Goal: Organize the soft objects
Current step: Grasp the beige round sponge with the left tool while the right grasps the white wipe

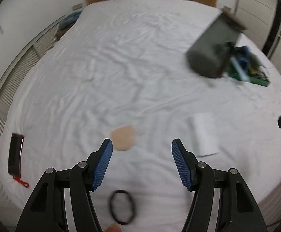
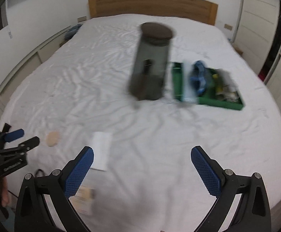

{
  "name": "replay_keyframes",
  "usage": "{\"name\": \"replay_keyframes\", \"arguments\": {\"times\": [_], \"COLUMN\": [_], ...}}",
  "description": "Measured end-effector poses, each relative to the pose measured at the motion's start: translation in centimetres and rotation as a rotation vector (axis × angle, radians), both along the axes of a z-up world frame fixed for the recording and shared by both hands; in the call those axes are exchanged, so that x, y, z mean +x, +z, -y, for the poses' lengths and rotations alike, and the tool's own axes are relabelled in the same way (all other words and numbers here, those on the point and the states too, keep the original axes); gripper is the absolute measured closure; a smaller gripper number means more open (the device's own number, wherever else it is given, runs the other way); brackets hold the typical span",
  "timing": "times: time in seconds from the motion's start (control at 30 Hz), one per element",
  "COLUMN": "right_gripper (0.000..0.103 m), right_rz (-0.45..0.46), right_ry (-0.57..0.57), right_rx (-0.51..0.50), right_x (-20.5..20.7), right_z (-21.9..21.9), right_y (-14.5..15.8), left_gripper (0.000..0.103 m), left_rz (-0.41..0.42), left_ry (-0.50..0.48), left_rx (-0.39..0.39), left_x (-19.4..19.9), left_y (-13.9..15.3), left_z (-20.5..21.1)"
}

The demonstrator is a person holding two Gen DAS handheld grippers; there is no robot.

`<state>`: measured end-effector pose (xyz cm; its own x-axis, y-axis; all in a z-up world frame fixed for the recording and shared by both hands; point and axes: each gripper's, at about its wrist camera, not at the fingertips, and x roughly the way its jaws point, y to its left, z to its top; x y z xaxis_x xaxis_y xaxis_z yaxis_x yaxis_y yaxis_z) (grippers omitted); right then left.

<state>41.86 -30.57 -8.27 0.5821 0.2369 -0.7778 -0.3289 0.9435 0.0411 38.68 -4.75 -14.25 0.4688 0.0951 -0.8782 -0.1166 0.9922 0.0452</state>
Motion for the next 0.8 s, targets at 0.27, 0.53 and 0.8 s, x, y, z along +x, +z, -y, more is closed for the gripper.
{"name": "replay_keyframes", "arguments": {"times": [0.27,0.53,0.8], "right_gripper": [0.001,0.001,0.005], "right_rz": [-0.08,-0.137,-0.162], "right_ry": [0.034,0.033,0.048], "right_rx": [0.024,0.01,-0.043], "right_x": [2.6,7.5,9.4], "right_z": [-6.0,-8.1,-10.9], "right_y": [-6.7,-13.1,-16.0], "left_gripper": [0.045,0.045,0.045], "left_rz": [-0.045,-0.082,-0.141], "left_ry": [0.021,0.038,0.045], "left_rx": [-0.059,-0.062,-0.064], "left_x": [1.1,3.1,3.9], "left_y": [-5.7,-9.5,-11.8], "left_z": [-4.3,-5.0,-4.9]}}
